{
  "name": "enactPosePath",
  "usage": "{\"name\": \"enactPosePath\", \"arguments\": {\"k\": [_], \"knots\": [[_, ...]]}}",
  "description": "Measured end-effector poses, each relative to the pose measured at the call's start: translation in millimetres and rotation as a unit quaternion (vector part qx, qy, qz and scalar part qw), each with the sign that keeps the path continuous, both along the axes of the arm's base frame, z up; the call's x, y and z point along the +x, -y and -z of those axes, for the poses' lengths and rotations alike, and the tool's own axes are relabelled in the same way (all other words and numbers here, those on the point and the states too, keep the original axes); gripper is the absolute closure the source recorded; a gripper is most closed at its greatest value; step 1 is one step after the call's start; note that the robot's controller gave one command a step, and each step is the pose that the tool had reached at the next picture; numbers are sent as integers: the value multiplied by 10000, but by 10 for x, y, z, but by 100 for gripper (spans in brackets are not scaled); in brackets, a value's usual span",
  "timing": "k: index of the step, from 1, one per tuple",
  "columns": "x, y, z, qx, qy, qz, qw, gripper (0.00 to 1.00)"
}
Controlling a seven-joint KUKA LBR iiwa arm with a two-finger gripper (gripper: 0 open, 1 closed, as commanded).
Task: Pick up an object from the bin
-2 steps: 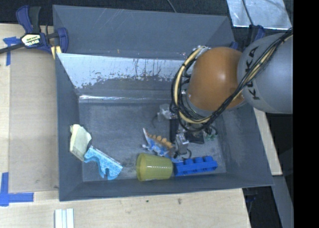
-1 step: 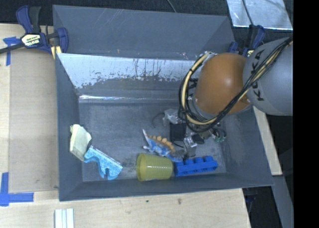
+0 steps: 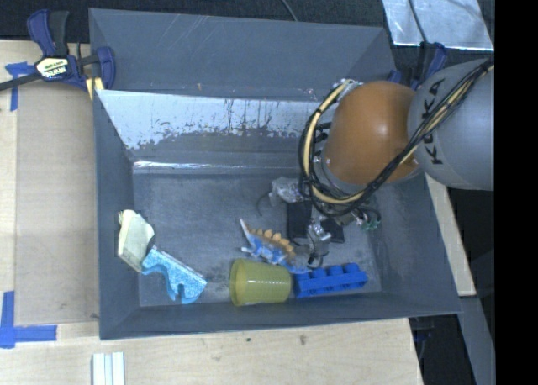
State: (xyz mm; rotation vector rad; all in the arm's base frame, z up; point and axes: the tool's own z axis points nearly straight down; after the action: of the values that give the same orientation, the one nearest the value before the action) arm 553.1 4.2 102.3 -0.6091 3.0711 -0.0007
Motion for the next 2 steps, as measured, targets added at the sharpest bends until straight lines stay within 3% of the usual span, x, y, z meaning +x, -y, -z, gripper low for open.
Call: {"name": "enactPosePath", "arguments": {"k": [1, 2], "knots": [[144, 299, -75, 0, -30, -116, 9999, 0], [285, 790, -119, -22, -5, -94, 10000, 0]]}}
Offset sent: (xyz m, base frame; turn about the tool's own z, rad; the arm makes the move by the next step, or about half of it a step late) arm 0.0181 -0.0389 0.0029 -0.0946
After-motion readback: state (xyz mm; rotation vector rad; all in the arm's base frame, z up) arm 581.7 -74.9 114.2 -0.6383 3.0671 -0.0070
